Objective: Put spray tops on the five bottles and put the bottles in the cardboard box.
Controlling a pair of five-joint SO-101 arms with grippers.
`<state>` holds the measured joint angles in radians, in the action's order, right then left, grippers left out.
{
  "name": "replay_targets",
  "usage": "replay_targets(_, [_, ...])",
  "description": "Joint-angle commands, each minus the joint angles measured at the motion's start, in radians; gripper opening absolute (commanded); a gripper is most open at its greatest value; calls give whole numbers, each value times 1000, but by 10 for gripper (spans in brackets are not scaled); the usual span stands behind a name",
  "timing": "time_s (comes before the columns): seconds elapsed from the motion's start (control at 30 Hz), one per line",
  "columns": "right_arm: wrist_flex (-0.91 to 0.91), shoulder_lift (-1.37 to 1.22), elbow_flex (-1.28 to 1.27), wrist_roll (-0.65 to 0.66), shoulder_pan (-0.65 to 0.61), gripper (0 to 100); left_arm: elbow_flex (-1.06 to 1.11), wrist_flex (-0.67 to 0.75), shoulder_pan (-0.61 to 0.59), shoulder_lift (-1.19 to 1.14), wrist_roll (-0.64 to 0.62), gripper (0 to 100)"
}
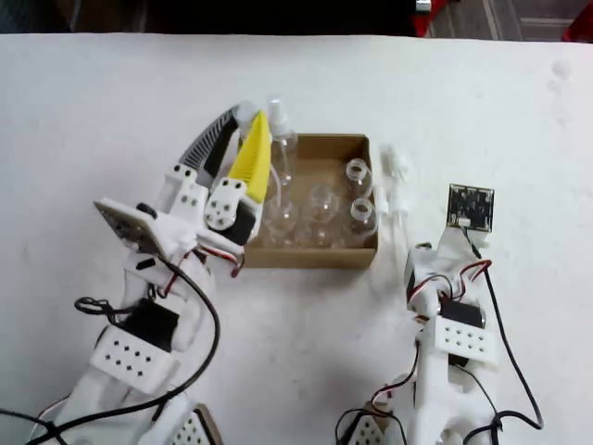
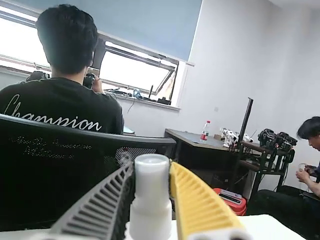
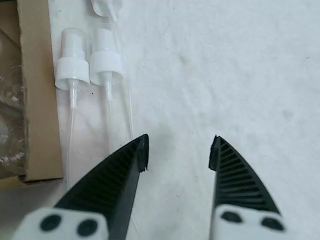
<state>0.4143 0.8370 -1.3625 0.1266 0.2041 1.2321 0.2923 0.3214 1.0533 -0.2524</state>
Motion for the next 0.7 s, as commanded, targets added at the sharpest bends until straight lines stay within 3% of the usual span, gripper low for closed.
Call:
replay_targets(0.0, [-18,18,5,15,-7,180,-11,98,-5,-50,6,22])
replay_targets(0.67, [-18,18,5,15,-8,180,166,64,36,-85,17,22])
